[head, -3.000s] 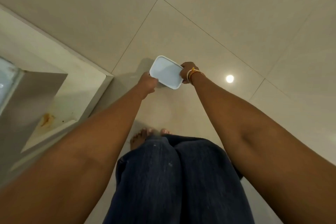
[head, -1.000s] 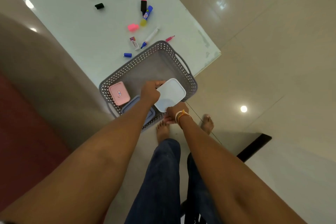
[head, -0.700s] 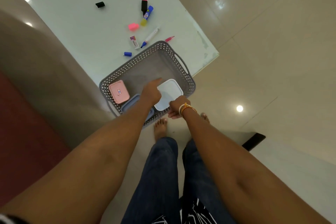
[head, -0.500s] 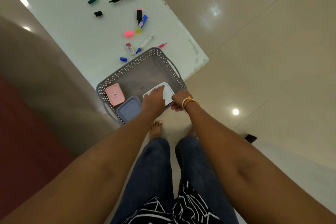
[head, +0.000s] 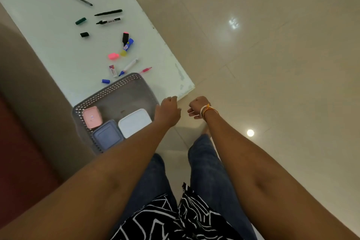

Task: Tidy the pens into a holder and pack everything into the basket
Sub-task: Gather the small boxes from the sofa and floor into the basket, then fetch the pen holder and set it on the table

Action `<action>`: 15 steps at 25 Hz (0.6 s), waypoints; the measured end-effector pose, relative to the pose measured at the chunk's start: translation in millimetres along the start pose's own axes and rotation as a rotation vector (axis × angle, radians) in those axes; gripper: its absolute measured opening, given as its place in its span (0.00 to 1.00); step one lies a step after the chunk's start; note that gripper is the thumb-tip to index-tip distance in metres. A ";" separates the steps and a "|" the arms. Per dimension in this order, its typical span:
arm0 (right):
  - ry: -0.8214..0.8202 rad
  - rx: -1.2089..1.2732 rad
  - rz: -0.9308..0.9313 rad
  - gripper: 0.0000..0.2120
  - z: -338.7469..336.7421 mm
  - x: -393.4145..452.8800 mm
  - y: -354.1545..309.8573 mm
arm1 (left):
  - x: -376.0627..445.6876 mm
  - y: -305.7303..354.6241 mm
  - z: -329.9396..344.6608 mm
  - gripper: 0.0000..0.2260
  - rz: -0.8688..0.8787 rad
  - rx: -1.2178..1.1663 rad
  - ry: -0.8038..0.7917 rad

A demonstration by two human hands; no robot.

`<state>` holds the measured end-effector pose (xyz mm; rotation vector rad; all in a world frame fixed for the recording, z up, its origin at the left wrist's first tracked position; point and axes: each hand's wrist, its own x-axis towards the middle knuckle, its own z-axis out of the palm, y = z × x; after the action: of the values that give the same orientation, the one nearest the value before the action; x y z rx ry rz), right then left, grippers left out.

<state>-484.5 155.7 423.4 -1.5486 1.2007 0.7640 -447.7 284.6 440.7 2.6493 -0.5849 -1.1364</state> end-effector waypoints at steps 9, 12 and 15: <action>0.079 -0.069 -0.213 0.07 -173.9 43.5 -61.6 | 81.7 125.3 -60.8 0.22 -0.323 -0.325 0.093; 0.009 -0.073 -0.237 0.09 -198.2 62.7 -107.4 | 113.4 133.9 -82.8 0.23 -0.366 -0.381 0.132; -0.067 -0.193 -0.253 0.10 -213.2 91.9 -163.8 | 155.6 124.4 -103.1 0.23 -0.442 -0.391 0.146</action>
<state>-319.8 -73.1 459.7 -1.7782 0.8806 0.7732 -309.7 108.1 451.5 2.5359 0.2443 -1.0127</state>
